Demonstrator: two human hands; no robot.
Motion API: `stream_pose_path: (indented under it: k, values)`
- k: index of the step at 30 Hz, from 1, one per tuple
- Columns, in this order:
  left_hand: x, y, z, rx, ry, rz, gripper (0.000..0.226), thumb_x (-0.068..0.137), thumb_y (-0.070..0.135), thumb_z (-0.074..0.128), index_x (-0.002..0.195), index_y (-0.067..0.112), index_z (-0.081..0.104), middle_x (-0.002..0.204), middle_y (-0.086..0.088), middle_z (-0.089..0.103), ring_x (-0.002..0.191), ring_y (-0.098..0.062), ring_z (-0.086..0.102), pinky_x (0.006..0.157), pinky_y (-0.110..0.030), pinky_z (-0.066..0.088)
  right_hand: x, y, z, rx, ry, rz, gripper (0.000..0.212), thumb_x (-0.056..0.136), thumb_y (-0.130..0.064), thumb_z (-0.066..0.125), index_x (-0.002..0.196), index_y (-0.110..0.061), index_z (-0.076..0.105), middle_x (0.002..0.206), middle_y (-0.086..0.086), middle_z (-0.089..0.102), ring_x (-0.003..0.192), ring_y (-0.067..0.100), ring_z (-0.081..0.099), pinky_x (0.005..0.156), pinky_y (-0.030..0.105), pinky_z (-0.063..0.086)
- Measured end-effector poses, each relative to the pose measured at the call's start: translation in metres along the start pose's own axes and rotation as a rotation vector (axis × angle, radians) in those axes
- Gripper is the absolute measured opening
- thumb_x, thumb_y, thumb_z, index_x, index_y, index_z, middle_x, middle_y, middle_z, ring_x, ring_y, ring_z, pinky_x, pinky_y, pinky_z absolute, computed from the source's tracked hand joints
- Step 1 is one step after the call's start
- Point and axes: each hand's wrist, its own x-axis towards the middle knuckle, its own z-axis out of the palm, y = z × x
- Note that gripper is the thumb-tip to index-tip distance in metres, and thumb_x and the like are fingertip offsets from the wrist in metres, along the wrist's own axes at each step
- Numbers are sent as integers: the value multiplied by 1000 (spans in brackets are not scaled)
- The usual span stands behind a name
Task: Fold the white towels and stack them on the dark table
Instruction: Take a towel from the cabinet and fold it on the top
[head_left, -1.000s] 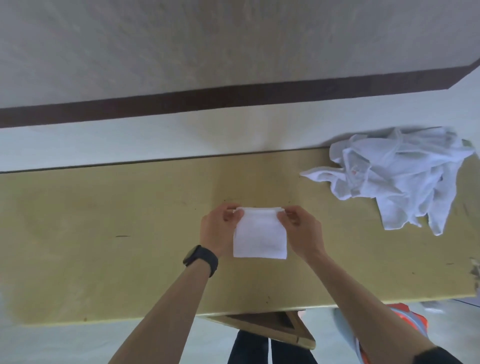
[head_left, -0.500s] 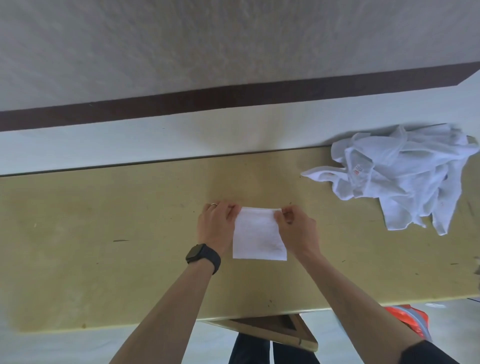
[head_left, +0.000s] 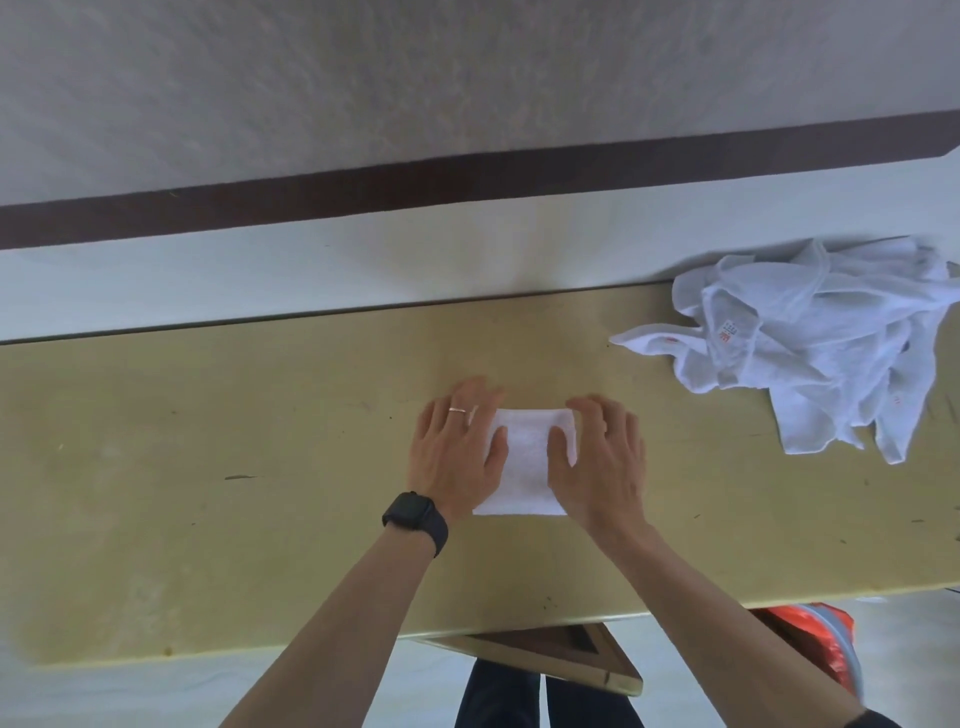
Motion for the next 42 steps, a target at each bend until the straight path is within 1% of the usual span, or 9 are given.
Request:
stream_pose_path:
  k: [5, 9, 16, 19, 21, 23, 32, 39, 42]
  values:
    - [-22, -4, 21, 80, -196, 78, 61, 100, 48, 36, 155, 25, 26, 165, 1, 15, 152, -20, 13, 121, -50, 13, -31, 8, 27, -170, -102, -196, 55, 101, -33, 33, 152, -13, 34, 162, 1, 27, 150, 18, 22, 115, 44, 27]
    - [-32, -8, 27, 77, -289, 24, 69, 99, 59, 27, 159, 30, 6, 165, 12, -9, 152, -15, -3, 122, -51, 1, -35, 26, 36, -203, -222, -197, 63, 102, -41, 23, 158, -12, 16, 166, -1, 9, 153, 15, 6, 121, 52, 14]
    - [-32, -1, 19, 76, -348, -21, 71, 99, 61, 21, 157, 33, -7, 165, 12, -11, 152, -14, -10, 121, -52, -6, -30, 30, 30, -234, -283, -245, 64, 104, -47, 18, 159, -16, 6, 167, -1, 2, 153, 15, 0, 121, 54, 10]
    - [-36, 3, 11, 58, -297, -58, 66, 98, 54, 31, 156, 26, 20, 163, 7, 18, 149, -18, 17, 121, -47, 14, -31, 28, 22, -198, -233, -155, 65, 102, -48, 26, 159, -20, 12, 167, -1, 5, 153, 15, 0, 121, 50, 9]
    - [-38, 7, 3, 103, -214, -96, 54, 94, 49, 40, 139, 20, 49, 144, 1, 48, 129, -23, 47, 104, -41, 39, -34, 22, 12, -120, -174, 11, 65, 101, -47, 37, 157, -21, 18, 166, -1, 12, 151, 18, 10, 119, 46, 15]
    - [-39, 13, -5, 149, -253, -187, 43, 95, 50, 42, 121, 19, 59, 130, -2, 58, 115, -25, 54, 91, -38, 42, -40, 17, 1, 12, -131, 230, 67, 97, -45, 51, 153, -21, 24, 160, 1, 22, 143, 22, 22, 114, 43, 24]
    - [-31, 47, -12, -147, -380, -599, 39, 93, 48, 55, 117, 19, 51, 114, -4, 59, 107, -25, 53, 86, -43, 51, -56, 4, -17, 324, -197, 632, 35, 83, -41, 69, 107, -26, 50, 104, -10, 61, 96, 15, 61, 81, 40, 54]
    - [-24, 55, -3, -268, -467, -755, 24, 95, 35, 55, 106, 14, 56, 103, -5, 63, 95, -28, 62, 85, -46, 54, -38, 5, -26, 427, -343, 747, 32, 80, -18, 63, 108, -21, 48, 92, -6, 61, 76, 11, 58, 55, 28, 42]
    - [-25, 54, -3, -313, -501, -716, 17, 91, 32, 55, 87, 15, 53, 98, -7, 64, 82, -25, 60, 68, -36, 52, -39, 10, -29, 424, -380, 692, 22, 77, -18, 61, 98, -22, 58, 86, -6, 64, 75, 11, 59, 56, 27, 42]
